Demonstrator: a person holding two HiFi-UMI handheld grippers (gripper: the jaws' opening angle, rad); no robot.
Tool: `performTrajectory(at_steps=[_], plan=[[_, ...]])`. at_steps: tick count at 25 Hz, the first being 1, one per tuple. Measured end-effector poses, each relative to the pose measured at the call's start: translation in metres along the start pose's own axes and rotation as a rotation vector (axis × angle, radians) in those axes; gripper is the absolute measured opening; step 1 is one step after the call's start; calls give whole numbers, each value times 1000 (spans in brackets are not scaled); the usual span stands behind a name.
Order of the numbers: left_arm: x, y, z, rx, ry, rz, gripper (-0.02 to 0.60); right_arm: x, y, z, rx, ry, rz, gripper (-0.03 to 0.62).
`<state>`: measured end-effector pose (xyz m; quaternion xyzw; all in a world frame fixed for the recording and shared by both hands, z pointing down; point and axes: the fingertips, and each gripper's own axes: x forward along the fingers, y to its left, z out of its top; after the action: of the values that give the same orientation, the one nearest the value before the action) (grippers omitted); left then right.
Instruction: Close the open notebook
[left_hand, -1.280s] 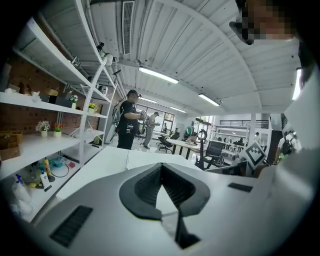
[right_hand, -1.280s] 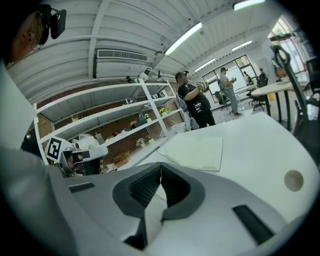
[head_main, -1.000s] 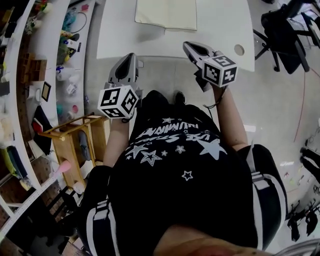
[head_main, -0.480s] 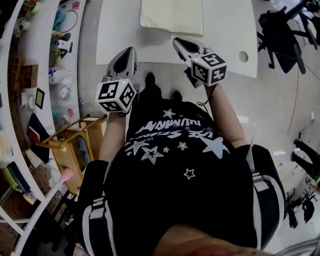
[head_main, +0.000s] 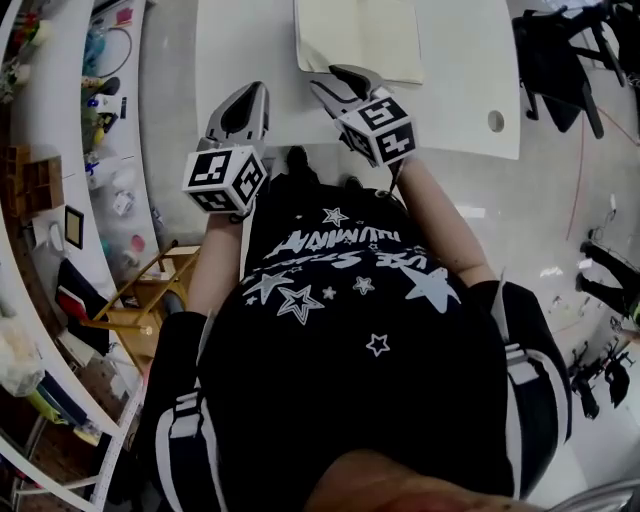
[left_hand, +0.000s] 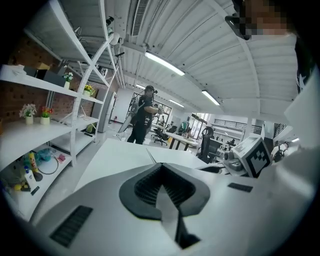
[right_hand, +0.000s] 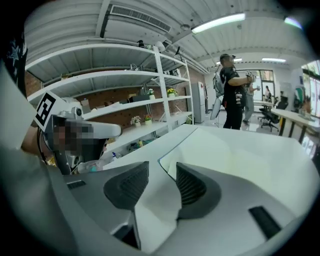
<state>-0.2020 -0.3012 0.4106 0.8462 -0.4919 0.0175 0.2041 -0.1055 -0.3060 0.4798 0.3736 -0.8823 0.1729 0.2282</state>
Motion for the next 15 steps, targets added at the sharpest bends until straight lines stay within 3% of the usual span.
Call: performTrajectory(at_steps=[4,10,15], plan=[[12,12,-2,-23,16,-46,11,26,8,4,-6,49,-59,158],[23,19,2,-34,26,-104,11,43,-10,0,-24,121,-226,156],[26,24,1,-32,39,-136,9,40,-8,2,19,96,-240,105]])
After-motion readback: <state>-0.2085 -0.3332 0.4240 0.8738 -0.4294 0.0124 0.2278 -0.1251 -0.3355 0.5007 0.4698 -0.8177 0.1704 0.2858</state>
